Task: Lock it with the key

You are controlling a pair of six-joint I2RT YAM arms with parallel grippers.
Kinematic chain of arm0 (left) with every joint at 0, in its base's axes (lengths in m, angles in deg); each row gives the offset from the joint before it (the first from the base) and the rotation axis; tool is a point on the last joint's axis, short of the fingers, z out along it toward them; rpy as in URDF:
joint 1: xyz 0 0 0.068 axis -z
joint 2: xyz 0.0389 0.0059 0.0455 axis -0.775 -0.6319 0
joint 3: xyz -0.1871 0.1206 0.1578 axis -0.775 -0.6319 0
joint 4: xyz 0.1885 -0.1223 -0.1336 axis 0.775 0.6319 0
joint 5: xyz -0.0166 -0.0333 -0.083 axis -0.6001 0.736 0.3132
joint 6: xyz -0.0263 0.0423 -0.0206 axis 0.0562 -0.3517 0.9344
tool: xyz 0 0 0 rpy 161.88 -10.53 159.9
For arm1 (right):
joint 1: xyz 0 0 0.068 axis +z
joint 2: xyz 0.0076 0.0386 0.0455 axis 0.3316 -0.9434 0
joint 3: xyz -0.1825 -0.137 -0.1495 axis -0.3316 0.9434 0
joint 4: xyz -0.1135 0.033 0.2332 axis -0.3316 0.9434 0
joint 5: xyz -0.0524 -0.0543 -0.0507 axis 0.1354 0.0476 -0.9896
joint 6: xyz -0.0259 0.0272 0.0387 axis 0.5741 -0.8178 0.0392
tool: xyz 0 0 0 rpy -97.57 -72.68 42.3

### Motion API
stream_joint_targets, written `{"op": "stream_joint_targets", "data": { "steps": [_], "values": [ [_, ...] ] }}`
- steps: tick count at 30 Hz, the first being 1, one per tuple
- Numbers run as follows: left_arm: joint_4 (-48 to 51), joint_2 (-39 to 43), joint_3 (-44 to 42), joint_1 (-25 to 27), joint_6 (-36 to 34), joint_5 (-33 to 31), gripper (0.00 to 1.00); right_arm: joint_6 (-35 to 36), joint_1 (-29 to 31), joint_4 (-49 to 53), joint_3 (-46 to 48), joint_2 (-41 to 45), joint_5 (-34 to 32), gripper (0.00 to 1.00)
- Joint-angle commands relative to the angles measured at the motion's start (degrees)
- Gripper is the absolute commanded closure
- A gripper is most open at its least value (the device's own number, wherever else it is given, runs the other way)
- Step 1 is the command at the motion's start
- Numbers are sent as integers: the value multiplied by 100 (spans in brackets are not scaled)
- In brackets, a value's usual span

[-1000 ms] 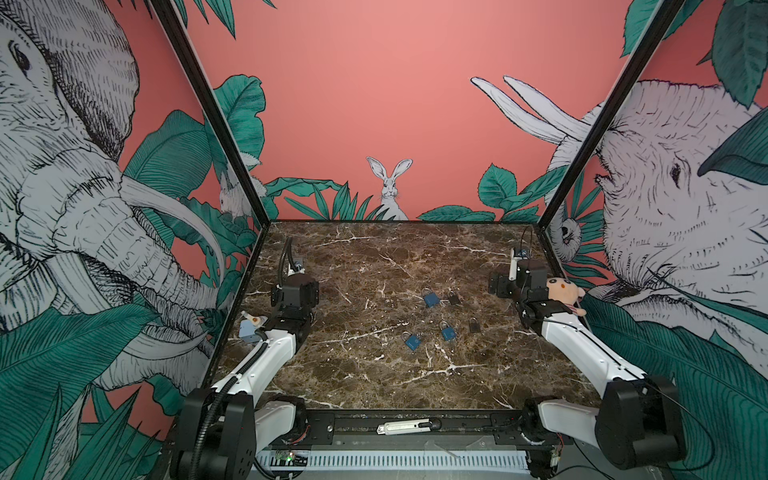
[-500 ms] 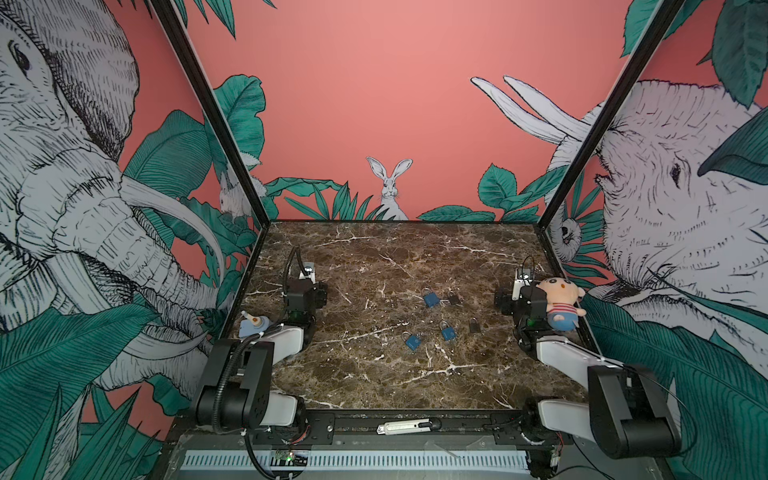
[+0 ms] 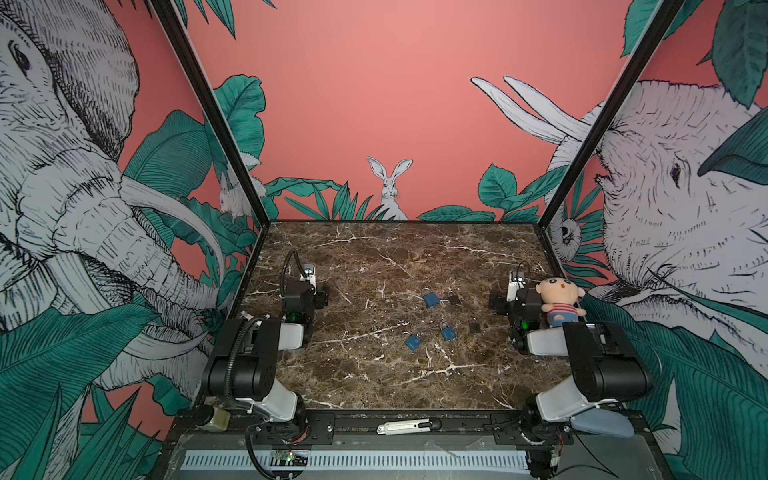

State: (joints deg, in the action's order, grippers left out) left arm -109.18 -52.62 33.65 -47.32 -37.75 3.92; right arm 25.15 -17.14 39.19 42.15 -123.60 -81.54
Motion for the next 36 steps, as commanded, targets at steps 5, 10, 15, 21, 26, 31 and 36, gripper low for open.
{"op": "stream_joint_targets", "data": {
  "steps": [5, 10, 15, 21, 26, 31, 36],
  "values": [
    [-285, 41, -78, -58, 45, 273, 11, 4, -26, -125, -56, 26, 199, 1],
    [-283, 46, -89, -50, 40, 276, 1, 4, -35, -127, -51, 32, 193, 1],
    [-283, 51, -88, -54, 39, 277, 1, 6, -30, -137, -47, 33, 187, 1],
    [-277, 46, -95, -50, 40, 276, 1, 11, -28, -135, -43, 33, 193, 1],
    [-276, 46, -95, -51, 43, 277, 1, 5, -30, -135, -43, 33, 187, 1],
    [-268, 37, -69, -49, 40, 272, 1, 13, -28, -137, -46, 33, 187, 1],
    [-272, 50, -79, -50, 39, 273, 1, 10, -30, -140, -45, 30, 192, 1]
  ]
}}
